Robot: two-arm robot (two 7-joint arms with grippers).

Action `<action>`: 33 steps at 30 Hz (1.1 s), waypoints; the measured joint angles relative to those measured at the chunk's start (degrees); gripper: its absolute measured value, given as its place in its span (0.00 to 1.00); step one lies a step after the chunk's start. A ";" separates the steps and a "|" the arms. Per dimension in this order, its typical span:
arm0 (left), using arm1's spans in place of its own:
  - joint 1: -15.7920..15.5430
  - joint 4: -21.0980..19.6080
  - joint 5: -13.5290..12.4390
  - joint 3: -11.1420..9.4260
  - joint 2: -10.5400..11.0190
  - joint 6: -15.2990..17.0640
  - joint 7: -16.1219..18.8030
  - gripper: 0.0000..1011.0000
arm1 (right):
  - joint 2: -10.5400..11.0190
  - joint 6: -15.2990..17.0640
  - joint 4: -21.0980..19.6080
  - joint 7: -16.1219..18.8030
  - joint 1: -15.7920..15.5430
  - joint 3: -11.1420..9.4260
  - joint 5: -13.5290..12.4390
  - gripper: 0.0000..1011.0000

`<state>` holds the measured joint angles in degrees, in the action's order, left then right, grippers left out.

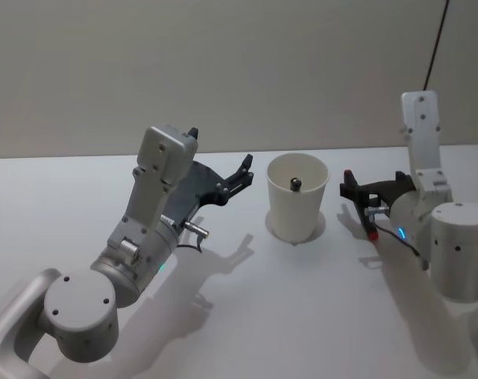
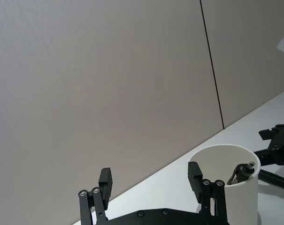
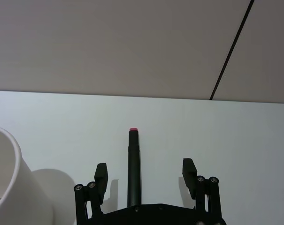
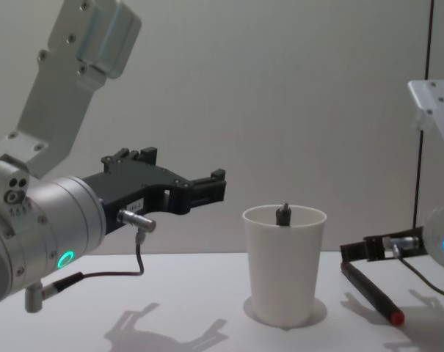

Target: Place the pen into the pen holder.

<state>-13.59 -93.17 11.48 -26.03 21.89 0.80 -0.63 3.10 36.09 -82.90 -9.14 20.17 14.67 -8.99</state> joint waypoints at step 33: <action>0.00 0.00 0.00 0.00 0.00 0.00 0.00 0.99 | -2.82 2.66 7.68 -0.91 3.12 -0.69 -0.11 0.99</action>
<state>-13.59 -93.17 11.48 -26.03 21.89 0.80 -0.63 0.28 38.75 -75.23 -10.06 23.29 13.98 -9.10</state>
